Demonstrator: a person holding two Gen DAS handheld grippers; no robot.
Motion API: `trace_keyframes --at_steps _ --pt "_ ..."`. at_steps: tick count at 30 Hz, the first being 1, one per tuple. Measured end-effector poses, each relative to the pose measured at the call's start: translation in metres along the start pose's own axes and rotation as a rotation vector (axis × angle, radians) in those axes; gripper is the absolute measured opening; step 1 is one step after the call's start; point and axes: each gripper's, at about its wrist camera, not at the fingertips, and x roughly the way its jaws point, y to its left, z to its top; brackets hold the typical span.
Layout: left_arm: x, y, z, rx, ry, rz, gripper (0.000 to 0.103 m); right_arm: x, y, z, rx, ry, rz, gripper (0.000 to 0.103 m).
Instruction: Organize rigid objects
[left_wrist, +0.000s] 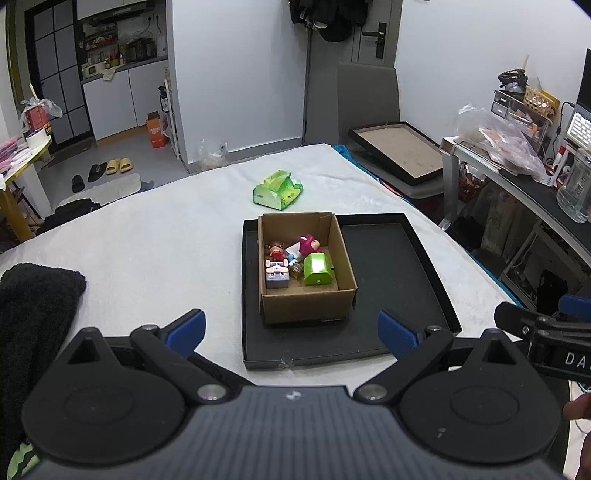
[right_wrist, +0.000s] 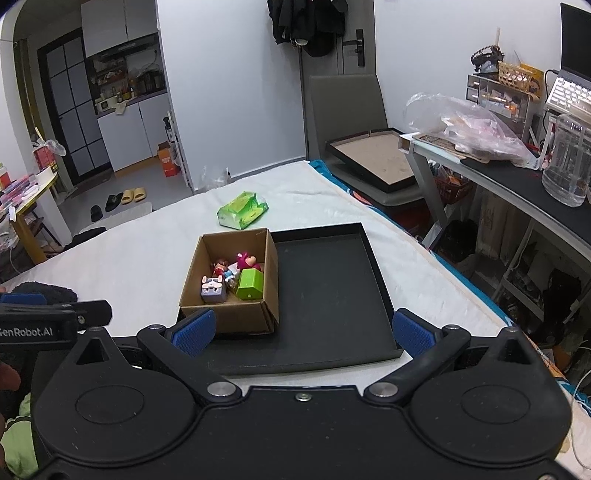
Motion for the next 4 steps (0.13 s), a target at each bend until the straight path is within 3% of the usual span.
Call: trace_keyframes --at_steps 4 --pt "0.0011 0.0001 0.0008 0.002 0.002 -0.007 0.099 0.0 -0.0005 -0.0009 -0.002 0.002 -0.005 0.103"
